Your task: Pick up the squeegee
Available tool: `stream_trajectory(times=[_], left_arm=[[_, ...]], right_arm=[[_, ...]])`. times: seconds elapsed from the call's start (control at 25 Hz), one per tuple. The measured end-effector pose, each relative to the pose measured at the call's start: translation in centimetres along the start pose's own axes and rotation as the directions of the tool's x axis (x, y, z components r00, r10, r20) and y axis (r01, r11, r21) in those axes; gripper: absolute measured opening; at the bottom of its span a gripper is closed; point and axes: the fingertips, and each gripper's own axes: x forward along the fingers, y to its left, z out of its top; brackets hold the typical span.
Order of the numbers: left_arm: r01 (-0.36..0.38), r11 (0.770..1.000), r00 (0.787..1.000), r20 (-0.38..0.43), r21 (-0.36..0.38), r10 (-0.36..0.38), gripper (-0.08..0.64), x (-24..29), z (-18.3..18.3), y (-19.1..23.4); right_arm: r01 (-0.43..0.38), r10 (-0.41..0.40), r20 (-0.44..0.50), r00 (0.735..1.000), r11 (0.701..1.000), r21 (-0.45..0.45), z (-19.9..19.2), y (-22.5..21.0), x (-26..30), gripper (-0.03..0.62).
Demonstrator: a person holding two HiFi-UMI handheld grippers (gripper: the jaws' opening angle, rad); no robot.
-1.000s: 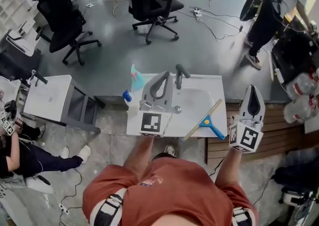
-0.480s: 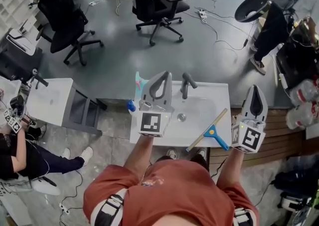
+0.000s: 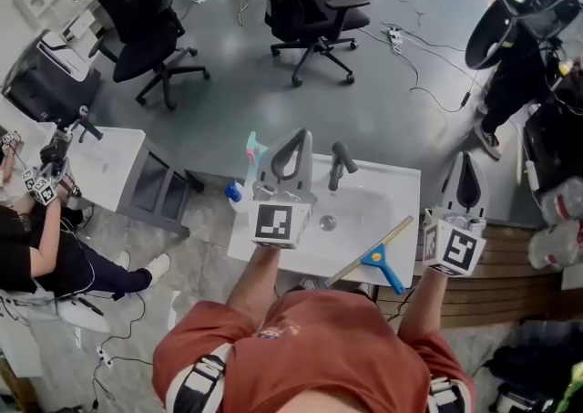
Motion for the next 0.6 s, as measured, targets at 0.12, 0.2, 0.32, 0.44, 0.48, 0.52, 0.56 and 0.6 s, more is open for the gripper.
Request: stream_trajectory(times=[0.12, 0.2, 0.32, 0.44, 0.48, 0.52, 0.56, 0.6], left_arm=[[-0.016, 1.000, 0.999, -0.035, 0.022, 0.017, 0.018, 0.6, -0.3, -2.0], [-0.015, 1.000, 0.999, -0.048, 0.024, 0.016, 0.018, 1.1, -0.7, -3.5], [-0.022, 1.000, 0.998, -0.067, 0.015, 0.023, 0.018, 1.5, -1.4, -5.3], [-0.017, 1.000, 0.998, -0.060, 0.023, 0.019, 0.018, 1.6, -1.9, -6.9], [-0.019, 1.000, 0.998, -0.066, 0.024, 0.020, 0.018, 1.7, -2.2, -7.3], [-0.023, 0.999, 0.996, -0.081, 0.023, 0.025, 0.018, 1.7, -2.7, -7.5], [-0.028, 0.999, 0.995, -0.099, 0.022, 0.031, 0.018, 1.7, -3.1, -7.6], [-0.033, 0.999, 0.993, -0.115, 0.021, 0.035, 0.018, 1.8, -3.6, -7.7]], right_arm=[[-0.016, 0.016, -0.008, 1.000, 1.000, 0.014, -0.8, -2.2, 0.4, 0.008], [-0.024, 0.024, -0.013, 1.000, 0.999, 0.025, -1.4, -3.5, 0.7, 0.008], [-0.043, 0.044, -0.020, 0.999, 0.998, 0.039, -2.4, -4.7, 0.8, 0.008], [-0.057, 0.059, -0.036, 0.998, 0.997, 0.050, -3.8, -5.6, 0.7, 0.008], [-0.063, 0.065, -0.043, 0.997, 0.997, 0.053, -4.2, -5.7, 0.7, 0.008], [-0.069, 0.071, -0.050, 0.996, 0.996, 0.054, -4.6, -5.8, 0.8, 0.008], [-0.075, 0.078, -0.058, 0.995, 0.996, 0.054, -4.9, -5.9, 0.9, 0.008], [-0.081, 0.084, -0.064, 0.994, 0.995, 0.056, -5.3, -5.9, 1.0, 0.008]])
